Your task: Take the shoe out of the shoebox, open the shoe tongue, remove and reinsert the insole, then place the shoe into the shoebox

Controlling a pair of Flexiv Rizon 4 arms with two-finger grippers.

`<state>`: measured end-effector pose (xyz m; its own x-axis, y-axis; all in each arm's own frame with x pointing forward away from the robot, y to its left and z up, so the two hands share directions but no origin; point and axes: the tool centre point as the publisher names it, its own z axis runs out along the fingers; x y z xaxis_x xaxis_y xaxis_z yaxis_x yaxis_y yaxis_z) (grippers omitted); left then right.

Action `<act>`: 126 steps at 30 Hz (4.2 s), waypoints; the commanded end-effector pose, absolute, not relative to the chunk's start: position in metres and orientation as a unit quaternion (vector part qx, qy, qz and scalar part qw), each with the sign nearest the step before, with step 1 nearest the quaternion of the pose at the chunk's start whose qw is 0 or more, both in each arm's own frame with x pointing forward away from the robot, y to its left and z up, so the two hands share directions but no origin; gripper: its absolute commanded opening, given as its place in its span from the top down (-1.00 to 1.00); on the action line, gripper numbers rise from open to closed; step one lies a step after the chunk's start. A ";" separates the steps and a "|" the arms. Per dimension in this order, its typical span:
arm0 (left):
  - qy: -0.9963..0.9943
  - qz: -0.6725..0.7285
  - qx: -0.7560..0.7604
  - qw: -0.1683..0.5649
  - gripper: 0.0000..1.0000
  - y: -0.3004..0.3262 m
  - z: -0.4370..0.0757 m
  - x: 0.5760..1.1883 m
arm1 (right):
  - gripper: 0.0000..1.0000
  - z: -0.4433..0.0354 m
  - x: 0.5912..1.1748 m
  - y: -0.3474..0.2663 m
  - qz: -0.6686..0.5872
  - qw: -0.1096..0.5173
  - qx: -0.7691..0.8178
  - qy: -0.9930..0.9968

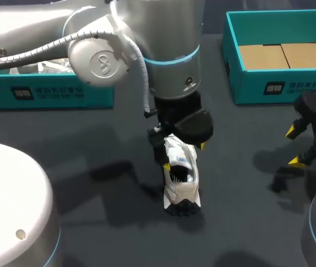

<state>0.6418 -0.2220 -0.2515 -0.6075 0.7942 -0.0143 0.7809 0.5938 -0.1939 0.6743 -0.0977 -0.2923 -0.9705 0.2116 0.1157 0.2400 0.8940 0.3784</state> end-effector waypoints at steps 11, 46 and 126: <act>-0.987 0.006 -0.159 0.012 -1.00 -0.223 -0.258 0.618 | -1.00 -0.292 0.673 -0.098 -0.198 0.034 -0.116 -0.973; -1.000 -0.009 0.005 0.009 -0.69 -0.222 -0.349 0.607 | -1.00 -0.292 0.673 -0.098 -0.198 0.034 -0.116 -0.973; -0.998 0.011 -0.052 0.030 1.00 -0.160 -0.246 0.648 | -1.00 -0.292 0.673 -0.098 -0.198 0.034 -0.116 -0.973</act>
